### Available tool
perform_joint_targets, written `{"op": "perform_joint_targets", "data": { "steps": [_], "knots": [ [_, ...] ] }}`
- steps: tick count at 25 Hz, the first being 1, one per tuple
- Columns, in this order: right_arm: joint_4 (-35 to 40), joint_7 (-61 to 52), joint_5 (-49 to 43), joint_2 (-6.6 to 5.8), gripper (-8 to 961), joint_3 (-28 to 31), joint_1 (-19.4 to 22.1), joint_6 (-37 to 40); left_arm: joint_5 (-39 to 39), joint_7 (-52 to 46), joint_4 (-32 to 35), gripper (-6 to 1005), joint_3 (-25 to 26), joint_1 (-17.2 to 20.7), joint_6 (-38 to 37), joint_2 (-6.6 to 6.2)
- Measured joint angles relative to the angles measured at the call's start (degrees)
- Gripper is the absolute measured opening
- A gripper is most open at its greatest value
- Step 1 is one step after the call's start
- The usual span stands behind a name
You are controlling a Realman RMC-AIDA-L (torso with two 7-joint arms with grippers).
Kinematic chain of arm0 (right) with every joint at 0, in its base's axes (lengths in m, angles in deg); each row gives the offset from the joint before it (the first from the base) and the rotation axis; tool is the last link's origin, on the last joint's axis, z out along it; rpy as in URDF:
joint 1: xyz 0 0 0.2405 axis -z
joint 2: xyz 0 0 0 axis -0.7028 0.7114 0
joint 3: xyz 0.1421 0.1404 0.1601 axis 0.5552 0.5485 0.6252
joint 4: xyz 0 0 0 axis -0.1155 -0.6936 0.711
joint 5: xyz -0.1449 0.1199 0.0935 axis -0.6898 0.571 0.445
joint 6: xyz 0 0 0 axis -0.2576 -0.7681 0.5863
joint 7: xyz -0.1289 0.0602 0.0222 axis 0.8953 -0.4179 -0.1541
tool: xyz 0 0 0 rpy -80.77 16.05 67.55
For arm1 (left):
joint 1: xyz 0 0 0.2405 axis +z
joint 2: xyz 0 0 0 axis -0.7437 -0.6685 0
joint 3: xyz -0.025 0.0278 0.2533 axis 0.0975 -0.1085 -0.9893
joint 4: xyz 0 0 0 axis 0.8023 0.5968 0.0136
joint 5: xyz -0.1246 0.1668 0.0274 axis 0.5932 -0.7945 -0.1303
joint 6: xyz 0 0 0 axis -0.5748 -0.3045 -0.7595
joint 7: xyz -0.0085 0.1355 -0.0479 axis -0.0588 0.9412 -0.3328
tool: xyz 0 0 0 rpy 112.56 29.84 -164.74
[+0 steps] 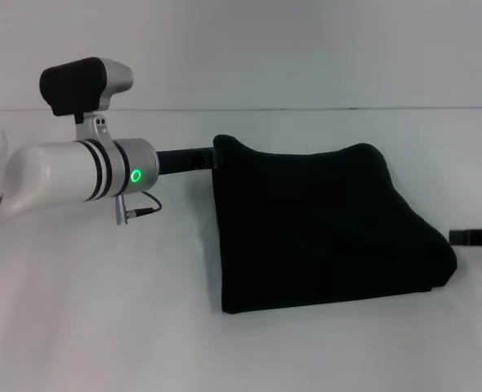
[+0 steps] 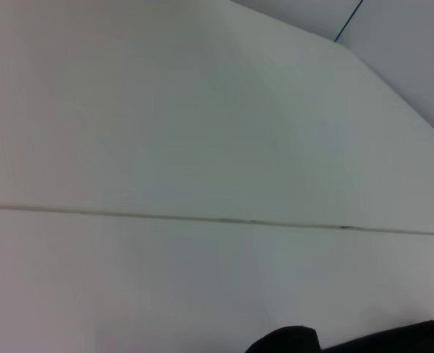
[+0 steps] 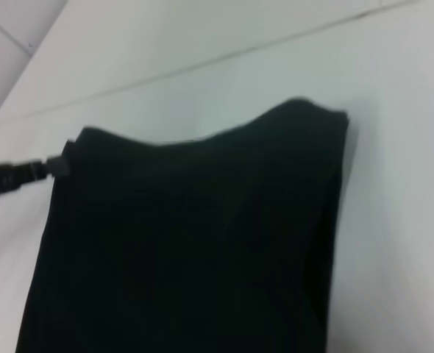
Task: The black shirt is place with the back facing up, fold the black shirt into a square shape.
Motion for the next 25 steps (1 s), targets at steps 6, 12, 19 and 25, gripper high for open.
{"op": "perform_joint_targets", "data": {
  "steps": [6,12,19,25],
  "knots": [
    [0.6,2.61,0.12,-0.16,287,5.73,0.56,0.21,-0.02,0.0,0.07,81,0.0,-0.8,-0.01,-0.39],
    [0.71,5.38,0.29,0.43,529,9.26,0.55,0.4,-0.02,-0.06,0.03,88,0.05,-1.86,-0.01,-0.82],
    [0.74,5.85,0.34,0.58,718,9.69,-0.06,0.51,-0.02,-0.09,-0.14,96,0.01,-2.95,0.33,-1.26],
    [0.74,5.89,0.35,0.86,864,9.74,-0.37,0.52,0.07,0.07,0.09,103,0.27,-1.89,0.53,-1.02]
  ]
}}
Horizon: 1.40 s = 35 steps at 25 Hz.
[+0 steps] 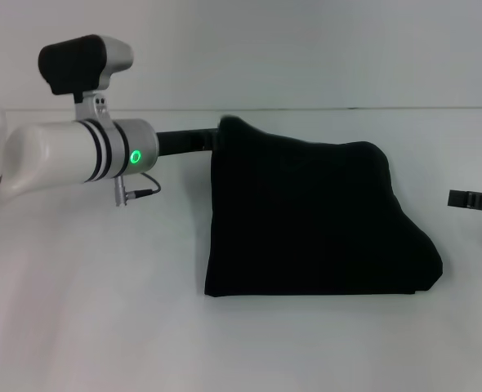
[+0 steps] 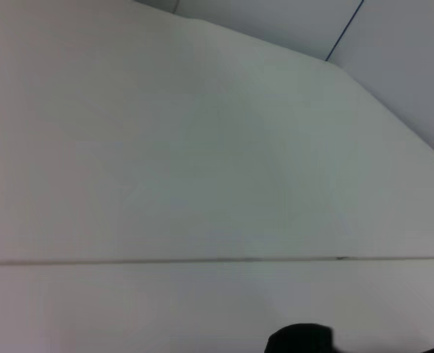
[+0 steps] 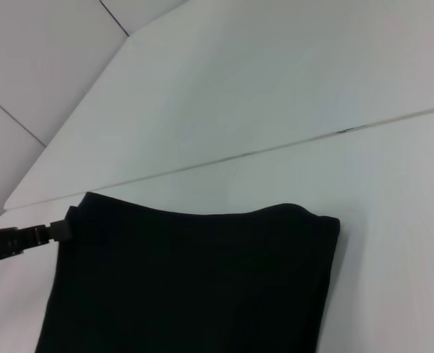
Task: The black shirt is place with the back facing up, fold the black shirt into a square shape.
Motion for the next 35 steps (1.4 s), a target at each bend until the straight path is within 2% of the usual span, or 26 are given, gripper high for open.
{"op": "perform_joint_targets", "data": {
  "steps": [2,6,9,12,13,14,15,19,21,22,26,29,35],
  "knots": [
    [0.0,0.05,0.0,0.12,922,0.01,-0.19,-0.14,0.0,0.28,0.28,106,0.1,0.68,0.36,0.1],
    [0.0,1.01,0.19,0.29,922,0.02,-0.77,-0.1,0.33,0.37,2.98,110,0.19,3.0,0.68,0.22],
    [0.0,3.34,2.27,0.29,923,0.02,-0.94,1.58,0.78,0.12,8.92,114,0.21,6.48,-3.07,0.54],
    [0.13,6.55,5.72,0.28,923,0.02,-0.8,4.34,2.63,1.22,16.91,246,0.27,10.76,-12.36,1.28],
    [0.3,7.6,6.63,0.35,923,0.02,-0.72,5.09,3.94,2.82,19.95,290,0.3,12.35,-17.1,1.59],
    [0.66,9.0,7.64,0.52,923,0.02,-0.65,5.9,6.12,6.22,23.63,334,0.29,14.22,-24.86,1.89],
    [1.2,10.35,8.36,0.72,923,-0.01,-0.64,6.49,6.12,6.22,23.63,382,0.29,14.22,-24.86,1.89],
    [5.55,14.5,8.02,2.22,923,-1.32,-1.12,7.13,8.63,13.88,26.18,572,0.46,15.56,-39.88,1.63],
    [8.93,15.07,6.37,3.05,923,-3.28,-1.83,6.86,8.59,18.43,26.13,725,0.05,15.6,-44.38,1.66],
    [10.34,15.12,5.52,3.37,923,-4.41,-2.21,6.67,8.47,21.48,26.02,802,-0.88,15.67,-45.4,1.91],
    [13.78,13.82,1.58,3.69,924,-9.04,-4.36,6.79,6.62,27.8,25.47,841,-5.42,15.66,-44.22,2.38],
    [14.81,11.6,-1.57,3.7,924,-11.5,-6.24,6.32,2.93,26.7,25.22,870,-7.81,14.52,-41.28,2.39],
    [14.95,10.95,-3.65,4.1,920,-12.14,-7.98,5.28,-0.99,23.5,25.27,907,-10.04,12.96,-36.9,2.39]
  ]
}}
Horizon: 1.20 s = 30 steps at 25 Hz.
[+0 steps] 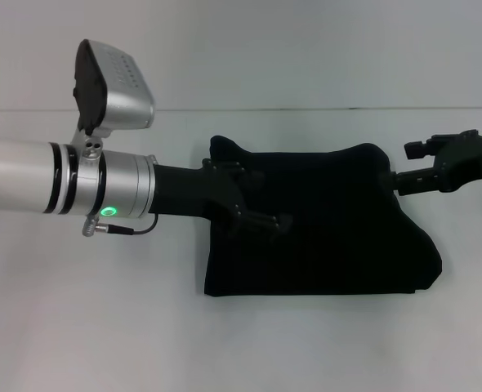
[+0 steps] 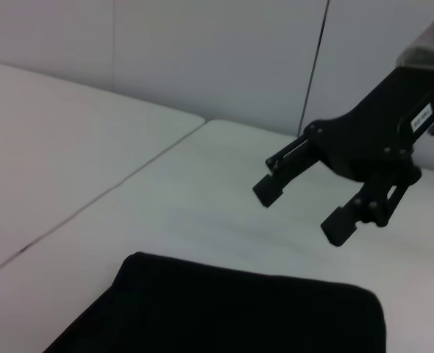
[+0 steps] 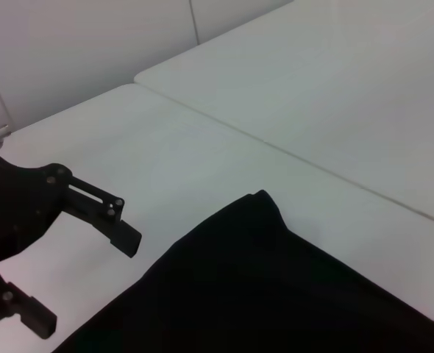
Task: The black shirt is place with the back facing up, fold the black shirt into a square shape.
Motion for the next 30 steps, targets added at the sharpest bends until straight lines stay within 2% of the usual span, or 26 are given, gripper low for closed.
{"op": "perform_joint_targets", "data": {
  "steps": [15,30],
  "knots": [
    [-0.07,-0.3,-0.45,0.34,916,-1.26,-0.17,-0.57,-2.77,-0.3,0.02,904,-0.5,-1.04,3.44,-0.28],
    [0.08,-0.31,-1.28,0.64,916,-1.28,-0.47,-0.61,-2.79,-0.29,-0.05,904,-0.78,-1.2,3.67,-0.27]
  ]
}}
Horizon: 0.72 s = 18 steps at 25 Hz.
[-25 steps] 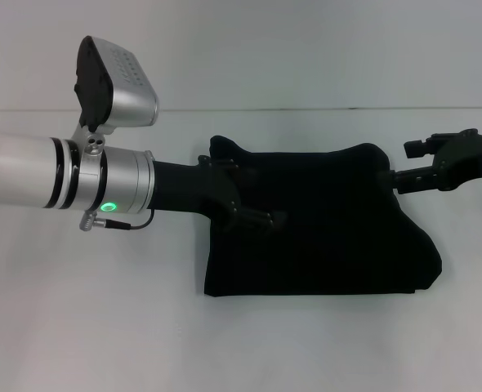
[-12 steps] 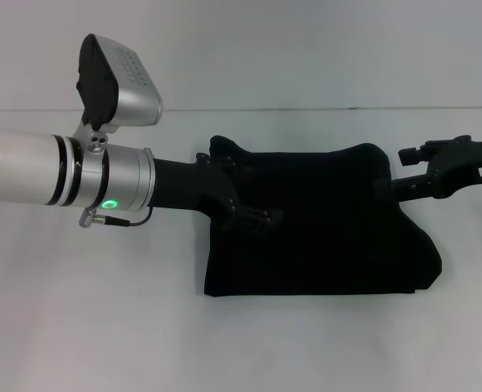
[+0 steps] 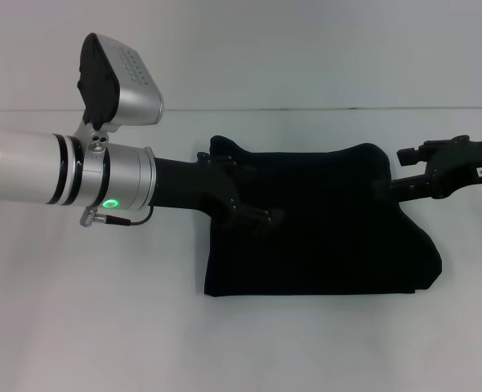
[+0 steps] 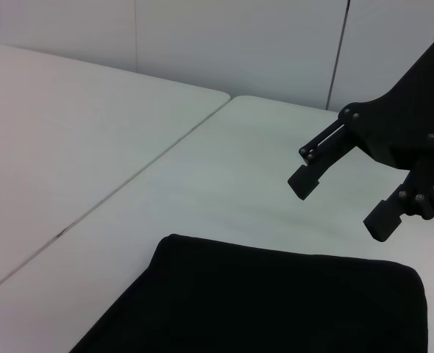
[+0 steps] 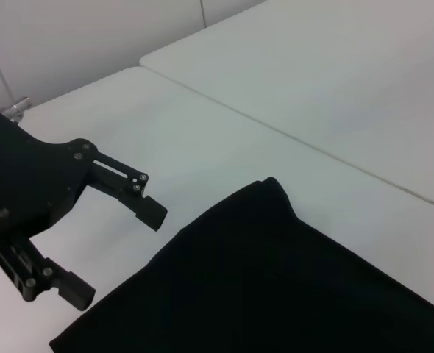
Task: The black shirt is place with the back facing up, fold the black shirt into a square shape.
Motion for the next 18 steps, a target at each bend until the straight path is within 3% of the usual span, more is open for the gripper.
{"op": "perform_joint_targets", "data": {
  "steps": [18],
  "knots": [
    [-0.01,0.0,0.0,0.04,917,0.0,0.35,0.0,0.01,0.01,0.0,904,0.0,0.42,0.0,0.09]
  ]
}}
